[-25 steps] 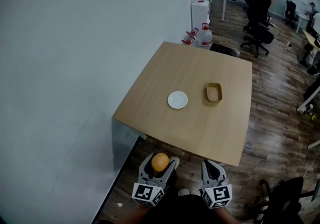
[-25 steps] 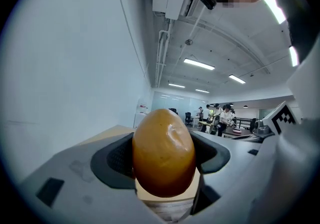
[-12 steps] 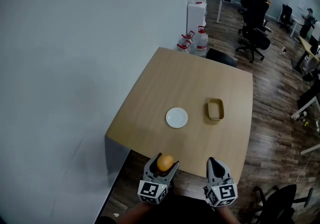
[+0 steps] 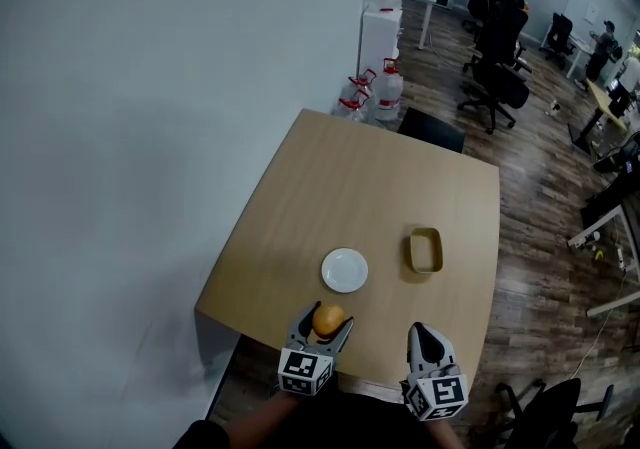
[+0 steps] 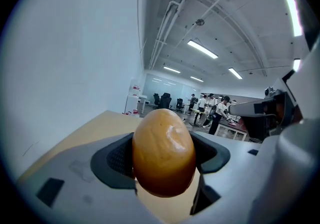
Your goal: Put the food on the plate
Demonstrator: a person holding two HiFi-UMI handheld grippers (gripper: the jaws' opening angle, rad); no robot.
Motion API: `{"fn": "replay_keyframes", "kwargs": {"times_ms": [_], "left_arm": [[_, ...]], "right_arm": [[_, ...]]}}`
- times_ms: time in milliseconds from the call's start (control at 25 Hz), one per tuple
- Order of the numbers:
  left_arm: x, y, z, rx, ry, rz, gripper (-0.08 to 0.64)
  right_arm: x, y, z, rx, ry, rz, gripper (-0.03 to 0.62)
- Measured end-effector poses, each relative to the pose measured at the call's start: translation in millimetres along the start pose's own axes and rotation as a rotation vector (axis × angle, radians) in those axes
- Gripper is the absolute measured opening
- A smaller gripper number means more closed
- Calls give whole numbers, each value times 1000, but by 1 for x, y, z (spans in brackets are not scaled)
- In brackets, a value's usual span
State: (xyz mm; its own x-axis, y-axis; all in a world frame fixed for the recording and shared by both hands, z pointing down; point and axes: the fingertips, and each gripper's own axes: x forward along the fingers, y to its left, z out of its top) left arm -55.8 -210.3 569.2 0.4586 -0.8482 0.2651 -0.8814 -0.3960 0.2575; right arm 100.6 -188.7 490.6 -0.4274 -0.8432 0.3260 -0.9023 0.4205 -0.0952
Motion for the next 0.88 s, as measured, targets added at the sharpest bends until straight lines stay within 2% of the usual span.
{"fn": "replay_keyframes", "kwargs": {"times_ms": [200, 320, 560, 760, 880], "left_arm": [[44, 28, -17, -34, 75, 8, 321], [75, 38, -37, -4, 129, -13, 321], [117, 59, -72, 72, 152, -2, 321], [149, 71, -99, 72, 214, -29, 321], [165, 78, -113, 103, 238, -48, 321]], "right_arm": [[20, 2, 12, 12, 13, -9, 60], [31, 2, 10, 10, 40, -10, 60], [47, 0, 3, 11, 97, -29, 60], [66, 3, 3, 28, 114, -22, 60], [73, 7, 3, 40, 122, -15, 60]]}}
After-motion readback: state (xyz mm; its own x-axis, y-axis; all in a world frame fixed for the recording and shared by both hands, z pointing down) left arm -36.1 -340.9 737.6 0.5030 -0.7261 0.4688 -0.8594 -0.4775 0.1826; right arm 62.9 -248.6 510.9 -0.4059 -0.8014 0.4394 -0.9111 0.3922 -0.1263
